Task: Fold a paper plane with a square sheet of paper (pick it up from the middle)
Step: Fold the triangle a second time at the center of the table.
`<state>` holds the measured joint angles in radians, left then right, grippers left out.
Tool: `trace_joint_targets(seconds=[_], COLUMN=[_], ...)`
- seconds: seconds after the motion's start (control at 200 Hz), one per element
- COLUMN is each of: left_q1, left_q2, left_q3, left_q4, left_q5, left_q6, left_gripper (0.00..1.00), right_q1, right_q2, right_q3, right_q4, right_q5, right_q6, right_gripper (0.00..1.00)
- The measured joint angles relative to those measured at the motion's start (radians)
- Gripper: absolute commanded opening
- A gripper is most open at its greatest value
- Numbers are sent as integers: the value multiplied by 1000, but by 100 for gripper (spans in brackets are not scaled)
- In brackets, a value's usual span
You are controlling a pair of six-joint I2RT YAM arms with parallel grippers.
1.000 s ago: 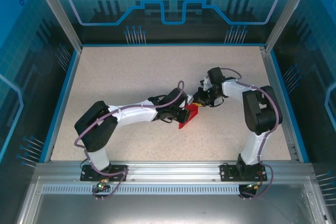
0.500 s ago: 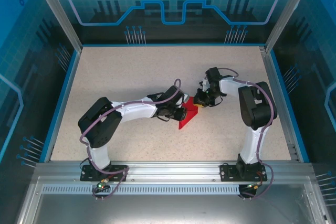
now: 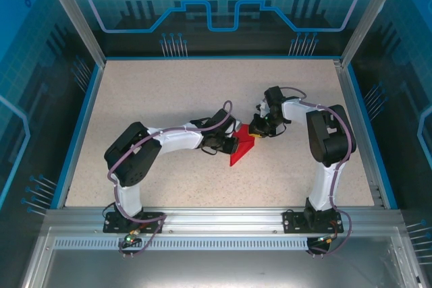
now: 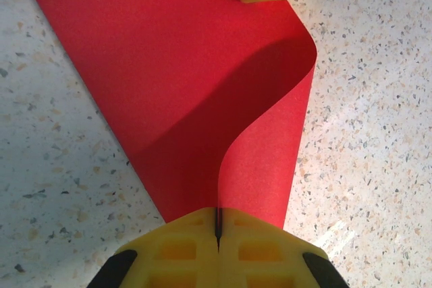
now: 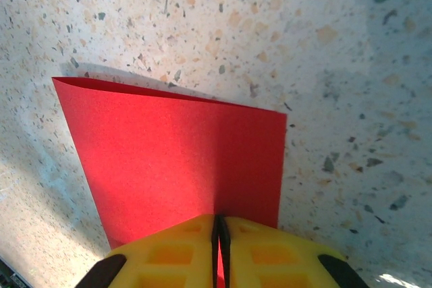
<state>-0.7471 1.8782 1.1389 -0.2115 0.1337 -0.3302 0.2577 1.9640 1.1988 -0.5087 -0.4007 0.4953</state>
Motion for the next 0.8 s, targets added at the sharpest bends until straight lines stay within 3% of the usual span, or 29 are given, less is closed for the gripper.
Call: trace_joint_targets(seconds=[0.795], left_q1=[15], left_q2=[43], left_q3=[42], left_q4=[-19], left_q5=[40], left_q6=[45], left_gripper=[6], right_q1=[0], right_q2=[2], right_q3=[4], right_q4=[-5], right_q5=[0], right_q6=[0], right_gripper=[14])
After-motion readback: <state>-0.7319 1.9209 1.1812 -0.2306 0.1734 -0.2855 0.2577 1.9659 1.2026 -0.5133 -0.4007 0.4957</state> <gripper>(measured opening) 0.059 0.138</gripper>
